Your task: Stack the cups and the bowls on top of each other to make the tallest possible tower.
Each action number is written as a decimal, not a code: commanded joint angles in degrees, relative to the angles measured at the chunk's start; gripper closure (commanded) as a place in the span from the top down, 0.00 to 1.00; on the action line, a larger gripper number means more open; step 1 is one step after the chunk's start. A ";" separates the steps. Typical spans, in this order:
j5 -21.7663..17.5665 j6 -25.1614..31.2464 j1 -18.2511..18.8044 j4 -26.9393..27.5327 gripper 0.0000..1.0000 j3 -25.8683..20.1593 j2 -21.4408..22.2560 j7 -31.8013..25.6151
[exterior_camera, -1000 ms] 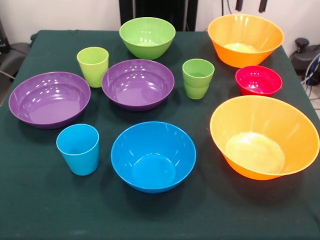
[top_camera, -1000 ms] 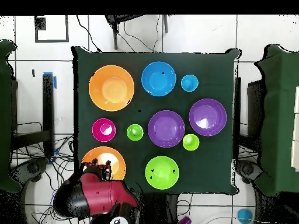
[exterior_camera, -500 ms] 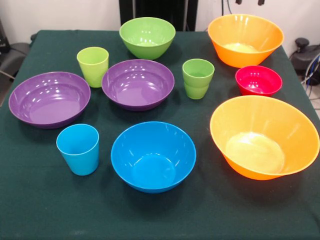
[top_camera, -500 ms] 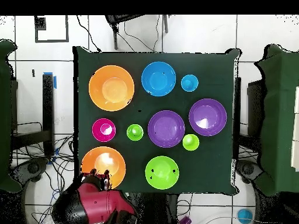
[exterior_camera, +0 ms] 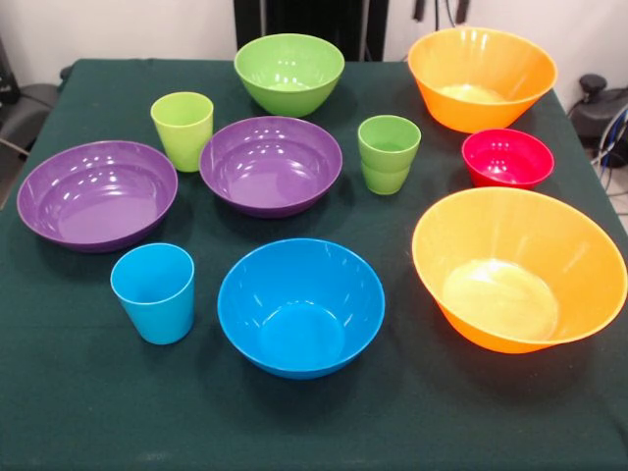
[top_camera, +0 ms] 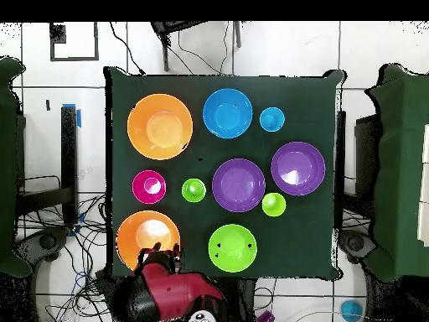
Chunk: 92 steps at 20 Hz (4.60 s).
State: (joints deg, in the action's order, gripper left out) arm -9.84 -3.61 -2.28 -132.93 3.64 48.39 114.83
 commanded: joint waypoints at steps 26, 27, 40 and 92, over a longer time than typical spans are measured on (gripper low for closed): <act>-25.41 -6.72 18.14 7.01 1.00 -10.11 -17.57 4.29; -25.02 -7.06 17.23 7.23 1.00 -10.13 -17.91 4.50; -20.01 -10.09 12.86 6.09 1.00 -9.81 -18.59 8.59; -15.10 -1.50 16.36 0.67 1.00 -17.99 -8.15 7.59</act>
State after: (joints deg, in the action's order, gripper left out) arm -29.18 -13.69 11.92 -131.45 -5.30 33.33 114.83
